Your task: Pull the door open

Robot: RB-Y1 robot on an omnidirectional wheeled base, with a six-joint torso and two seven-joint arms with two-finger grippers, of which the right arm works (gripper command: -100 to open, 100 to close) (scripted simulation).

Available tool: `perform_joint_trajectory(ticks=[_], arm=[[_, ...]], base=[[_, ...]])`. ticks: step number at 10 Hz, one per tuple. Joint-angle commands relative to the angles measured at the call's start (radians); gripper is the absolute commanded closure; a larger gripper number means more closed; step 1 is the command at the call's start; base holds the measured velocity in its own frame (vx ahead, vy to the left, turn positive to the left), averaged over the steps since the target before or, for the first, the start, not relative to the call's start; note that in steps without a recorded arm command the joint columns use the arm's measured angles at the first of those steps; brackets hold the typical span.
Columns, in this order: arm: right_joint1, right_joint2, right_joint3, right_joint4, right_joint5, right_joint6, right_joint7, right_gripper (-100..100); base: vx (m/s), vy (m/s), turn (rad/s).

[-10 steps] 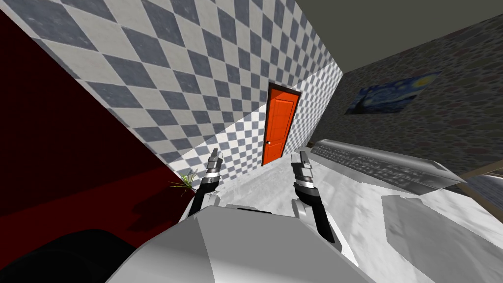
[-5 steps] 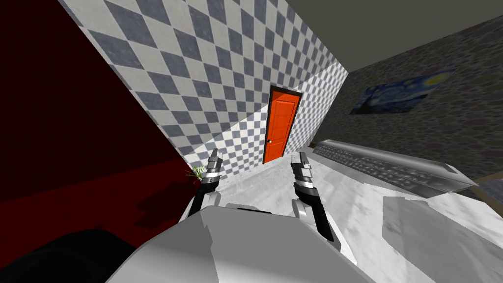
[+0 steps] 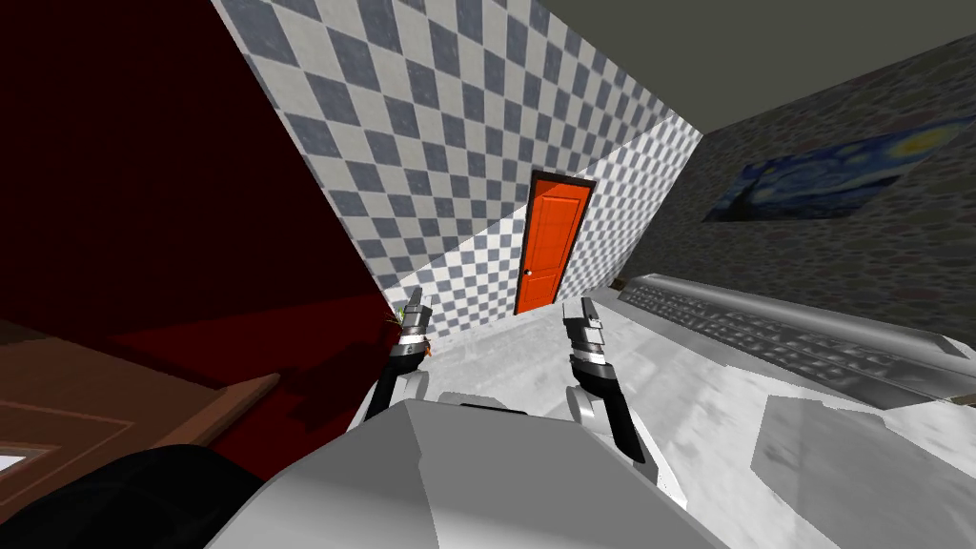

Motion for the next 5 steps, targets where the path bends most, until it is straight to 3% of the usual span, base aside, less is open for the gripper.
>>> perform_joint_trajectory(ticks=[1, 5], arm=[[-0.005, -0.008, -0.002, 0.024, -0.015, -0.008, -0.02, -100], [-0.024, -0.026, -0.01, 0.097, -0.066, -0.028, -0.08, -100]], base=[[-0.203, -0.047, 0.182], [-0.136, -0.066, 0.197]])
